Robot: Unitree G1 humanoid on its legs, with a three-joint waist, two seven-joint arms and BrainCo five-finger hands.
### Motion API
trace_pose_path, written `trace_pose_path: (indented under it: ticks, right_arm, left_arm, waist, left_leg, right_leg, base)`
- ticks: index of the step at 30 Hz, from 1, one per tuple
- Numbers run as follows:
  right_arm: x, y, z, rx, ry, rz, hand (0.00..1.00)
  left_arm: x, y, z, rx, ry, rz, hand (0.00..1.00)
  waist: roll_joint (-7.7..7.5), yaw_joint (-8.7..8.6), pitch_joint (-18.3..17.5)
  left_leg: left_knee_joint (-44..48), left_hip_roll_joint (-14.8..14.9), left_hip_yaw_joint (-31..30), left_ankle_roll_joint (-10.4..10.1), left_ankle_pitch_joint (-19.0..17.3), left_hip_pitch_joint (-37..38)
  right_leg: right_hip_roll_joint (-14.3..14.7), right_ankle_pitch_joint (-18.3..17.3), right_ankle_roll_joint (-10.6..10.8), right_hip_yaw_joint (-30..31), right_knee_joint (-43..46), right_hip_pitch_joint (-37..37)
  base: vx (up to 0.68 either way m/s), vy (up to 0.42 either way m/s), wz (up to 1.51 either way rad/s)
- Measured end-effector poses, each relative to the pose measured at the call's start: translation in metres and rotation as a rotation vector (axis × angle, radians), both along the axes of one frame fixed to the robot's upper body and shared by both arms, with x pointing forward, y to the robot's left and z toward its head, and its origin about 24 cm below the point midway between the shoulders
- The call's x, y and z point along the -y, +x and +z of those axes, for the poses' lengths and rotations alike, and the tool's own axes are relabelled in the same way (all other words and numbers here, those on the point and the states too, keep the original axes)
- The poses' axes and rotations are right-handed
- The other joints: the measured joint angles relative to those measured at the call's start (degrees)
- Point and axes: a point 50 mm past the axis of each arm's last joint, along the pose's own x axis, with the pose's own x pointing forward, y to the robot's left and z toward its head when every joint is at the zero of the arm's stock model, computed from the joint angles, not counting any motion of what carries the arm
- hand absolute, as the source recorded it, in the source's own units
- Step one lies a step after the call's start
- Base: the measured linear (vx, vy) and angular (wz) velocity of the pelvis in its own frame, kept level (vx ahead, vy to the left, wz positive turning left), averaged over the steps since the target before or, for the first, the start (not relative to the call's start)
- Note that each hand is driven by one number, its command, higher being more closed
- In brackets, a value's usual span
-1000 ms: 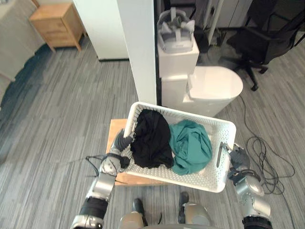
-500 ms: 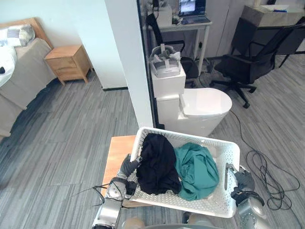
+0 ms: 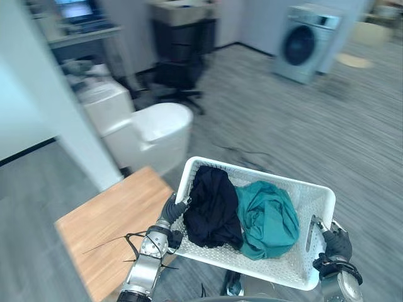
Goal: Pick up the laundry basket with both hands and put the clothes into the washing machine.
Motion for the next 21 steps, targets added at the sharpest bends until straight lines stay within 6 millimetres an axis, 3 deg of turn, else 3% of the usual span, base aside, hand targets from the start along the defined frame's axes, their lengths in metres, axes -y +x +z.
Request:
trace_pose_path:
  ticks: [2, 3, 4, 6, 7, 9, 10, 11, 12, 13, 14, 15, 16, 17, 18, 19, 20, 21]
  right_arm:
    - [-0.003, 0.005, -0.006, -0.011, 0.013, 0.007, 1.0]
    - [-0.003, 0.01, -0.009, -0.023, 0.009, 0.018, 1.0]
    - [-0.003, 0.014, -0.009, -0.026, 0.003, 0.026, 1.0]
    - [0.0, 0.026, -0.012, -0.045, -0.02, 0.055, 1.0]
    - [-0.001, 0.027, -0.013, -0.05, -0.015, 0.06, 1.0]
    - [-0.005, 0.022, -0.022, -0.089, 0.004, 0.074, 1.0]
    - [-0.007, 0.021, -0.024, -0.099, 0.006, 0.085, 1.0]
    - [-0.01, 0.02, -0.025, -0.106, 0.006, 0.102, 1.0]
    - [-0.017, 0.021, -0.026, -0.111, 0.002, 0.134, 1.0]
    - [-0.019, 0.022, -0.027, -0.117, 0.001, 0.145, 1.0]
    - [-0.021, 0.023, -0.026, -0.119, -0.002, 0.157, 1.0]
    - [-0.021, 0.024, -0.024, -0.124, -0.024, 0.163, 1.0]
    - [-0.019, 0.023, -0.024, -0.13, -0.034, 0.167, 1.0]
    - [-0.017, 0.023, -0.024, -0.138, -0.044, 0.18, 1.0]
    - [-0.018, 0.024, -0.023, -0.134, -0.045, 0.186, 1.0]
    - [-0.02, 0.026, -0.023, -0.131, -0.044, 0.196, 1.0]
    - [-0.022, 0.027, -0.022, -0.125, -0.047, 0.21, 1.0]
    - [-0.02, 0.027, -0.021, -0.126, -0.058, 0.205, 1.0]
  left_arm:
    - [-0.006, -0.001, -0.002, -0.008, 0.002, 0.026, 1.0]
    - [-0.008, -0.001, -0.003, -0.017, -0.014, 0.039, 1.0]
    - [-0.007, -0.001, -0.006, -0.03, -0.037, 0.046, 1.0]
    - [-0.004, -0.003, -0.015, -0.075, -0.092, 0.062, 1.0]
    - [-0.004, -0.003, -0.016, -0.08, -0.097, 0.064, 1.0]
    - [-0.007, -0.009, -0.026, -0.13, -0.117, 0.085, 1.0]
    - [-0.011, -0.012, -0.029, -0.142, -0.117, 0.098, 1.0]
    - [-0.018, -0.018, -0.033, -0.16, -0.12, 0.13, 1.0]
    - [-0.026, -0.026, -0.037, -0.182, -0.129, 0.161, 1.0]
    - [-0.026, -0.03, -0.039, -0.195, -0.138, 0.168, 1.0]
    - [-0.026, -0.032, -0.04, -0.201, -0.145, 0.171, 1.0]
    - [-0.025, -0.038, -0.043, -0.212, -0.161, 0.186, 1.0]
    - [-0.025, -0.04, -0.044, -0.219, -0.167, 0.19, 1.0]
    - [-0.024, -0.043, -0.045, -0.227, -0.172, 0.193, 1.0]
    - [-0.025, -0.044, -0.045, -0.228, -0.173, 0.197, 1.0]
    - [-0.027, -0.043, -0.045, -0.226, -0.174, 0.203, 1.0]
    - [-0.029, -0.045, -0.044, -0.22, -0.177, 0.214, 1.0]
    - [-0.027, -0.046, -0.042, -0.216, -0.185, 0.212, 1.0]
  waist:
    - [-1.35, -1.31, -1.0]
    - [-2.65, -1.52, -1.5]
    - [-2.03, -1.51, -1.5]
    - [0.39, -1.93, -1.6]
    - [0.52, -2.29, -1.5]
    - [2.76, -4.31, -0.4]
    - [3.19, -4.0, -0.1]
    - [3.77, -3.0, 0.2]
    - [5.06, -1.0, 1.2]
    - [5.36, -0.9, 1.8]
    - [5.24, -0.85, 2.2]
    - [4.82, -0.3, 3.2]
    - [4.37, 0.41, 3.4]
    - [3.34, 2.07, 3.9]
    - [3.08, 3.17, 4.1]
    - [3.15, 3.58, 4.2]
    - [3.29, 3.54, 4.2]
    - [3.52, 3.38, 4.0]
  left_leg:
    - [0.7, 1.0, 6.0, -1.2, -0.2, 0.7]
    - [1.6, 0.7, 7.9, -2.1, -0.8, 0.8]
    - [1.0, 0.7, 8.6, -2.2, -0.8, 0.8]
    - [-1.2, 2.1, 14.6, -3.5, 0.0, 2.1]
    - [-0.5, 2.6, 16.1, -4.3, -0.1, 2.4]
    - [9.7, 9.7, 18.5, -7.1, -2.0, 4.5]
    - [14.9, 13.1, 18.1, -6.6, -1.9, 5.0]
    - [23.8, 18.5, 16.7, -0.2, -1.0, 5.0]
    - [37.7, 25.7, 6.6, 15.2, 5.2, -0.3]
    - [43.6, 25.6, -4.7, 14.5, 6.6, -5.8]
    - [46.5, 23.6, -11.2, 12.8, 5.8, -9.5]
    - [49.5, 16.6, -21.4, 9.7, 4.0, -15.5]
    - [49.2, 12.2, -25.5, 7.8, 3.0, -18.0]
    - [44.2, 4.3, -30.5, 4.3, 0.8, -21.6]
    - [36.5, 1.8, -29.0, 4.3, 0.3, -23.8]
    - [32.3, 1.6, -28.1, 4.3, 0.3, -25.0]
    - [22.0, 1.1, -27.1, 2.9, 1.3, -26.9]
    - [8.3, -1.1, -29.4, -0.6, 3.8, -27.1]
  right_leg:
    - [-1.6, -2.4, 2.3, 3.9, -0.1, 2.8]
    - [0.3, -2.8, 2.3, 3.4, -4.2, 2.6]
    - [1.3, -2.4, 1.8, 2.7, -6.4, 2.5]
    - [6.7, -0.3, 1.9, 4.2, -16.0, 2.9]
    - [7.2, -1.2, 2.1, 4.6, -16.5, 2.7]
    - [12.4, -2.1, 0.8, 7.2, -17.4, 4.1]
    - [14.4, -2.2, 0.0, 8.8, -17.8, 4.5]
    - [17.5, -1.7, -1.5, 11.3, -18.4, 5.3]
    - [21.5, -1.3, -3.4, 15.6, -20.2, 8.4]
    - [22.5, -1.5, -4.2, 17.0, -20.8, 9.9]
    - [22.7, -2.2, -5.2, 18.1, -21.0, 10.8]
    - [22.4, -2.9, -5.7, 20.0, -21.4, 12.9]
    - [21.9, -3.1, -5.9, 21.0, -21.8, 13.7]
    - [20.6, -3.5, -5.7, 22.6, -22.6, 14.8]
    - [19.6, -3.5, -5.7, 22.9, -24.9, 17.0]
    - [19.4, -3.6, -5.4, 22.9, -25.9, 18.0]
    - [18.7, -4.2, -4.0, 22.9, -27.0, 19.2]
    - [17.9, -6.0, -1.8, 22.9, -27.0, 19.6]
  base:
    - [-0.04, -0.152, -2.13]
    - [-0.06, -0.188, -2.16]
    - [-0.1, -0.175, -2.3]
    - [-0.13, -0.171, -2.0]
    - [-0.05, -0.155, -1.29]
    - [0.03, -0.127, -0.98]
    - [0.08, -0.145, -1.37]
    - [0.17, -0.179, -1.93]
    - [0.18, -0.168, -1.89]
    - [0.17, -0.093, -1.35]
    - [0.17, -0.003, -0.69]
    - [0.23, 0.041, -0.52]
    - [0.27, 0.104, -0.74]
    - [0.28, 0.131, -0.78]
    - [0.27, 0.128, -0.74]
    - [0.34, 0.113, -0.48]
    - [0.35, 0.122, -0.16]
    - [0.35, 0.133, -0.08]
